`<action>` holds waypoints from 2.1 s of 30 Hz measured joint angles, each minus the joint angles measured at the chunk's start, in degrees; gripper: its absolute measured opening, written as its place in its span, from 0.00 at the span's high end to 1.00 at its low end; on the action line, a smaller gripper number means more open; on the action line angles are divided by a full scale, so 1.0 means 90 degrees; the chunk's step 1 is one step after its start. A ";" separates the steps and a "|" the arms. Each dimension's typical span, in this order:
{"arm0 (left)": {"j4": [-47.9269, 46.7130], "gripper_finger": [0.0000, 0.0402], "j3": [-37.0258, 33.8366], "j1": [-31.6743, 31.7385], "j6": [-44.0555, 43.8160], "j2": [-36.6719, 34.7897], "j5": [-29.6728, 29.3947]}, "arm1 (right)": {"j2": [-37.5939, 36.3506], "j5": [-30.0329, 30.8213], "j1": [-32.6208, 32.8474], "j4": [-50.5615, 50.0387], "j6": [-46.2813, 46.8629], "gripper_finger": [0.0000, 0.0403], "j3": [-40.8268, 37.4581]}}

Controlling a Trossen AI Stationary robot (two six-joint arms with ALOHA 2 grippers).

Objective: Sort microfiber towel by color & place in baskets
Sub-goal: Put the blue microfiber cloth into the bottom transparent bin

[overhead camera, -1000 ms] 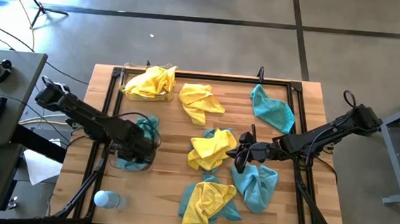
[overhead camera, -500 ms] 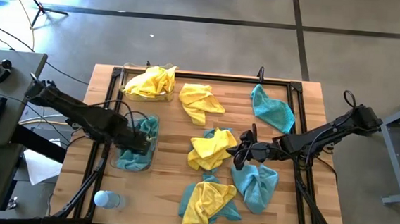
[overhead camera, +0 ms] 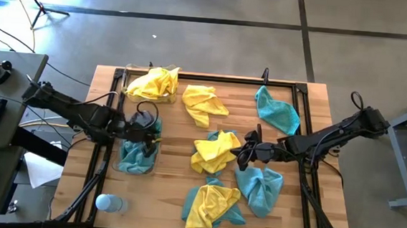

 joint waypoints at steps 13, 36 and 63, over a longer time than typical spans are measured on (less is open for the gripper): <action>0.1752 0.61 0.0001 0.0956 0.1739 0.0190 -0.0095 | -0.1834 -0.0090 -0.0892 -0.2682 0.0175 1.00 0.0002; 0.3357 0.61 0.1557 0.2058 0.2406 0.2269 -0.0194 | -0.0278 -0.0426 -0.5217 -0.6174 -0.4061 0.97 0.1846; 0.3322 0.61 0.1712 0.1823 0.2017 0.2385 -0.0489 | 0.2996 -0.1082 -0.6879 -0.5331 -0.4924 0.52 0.1896</action>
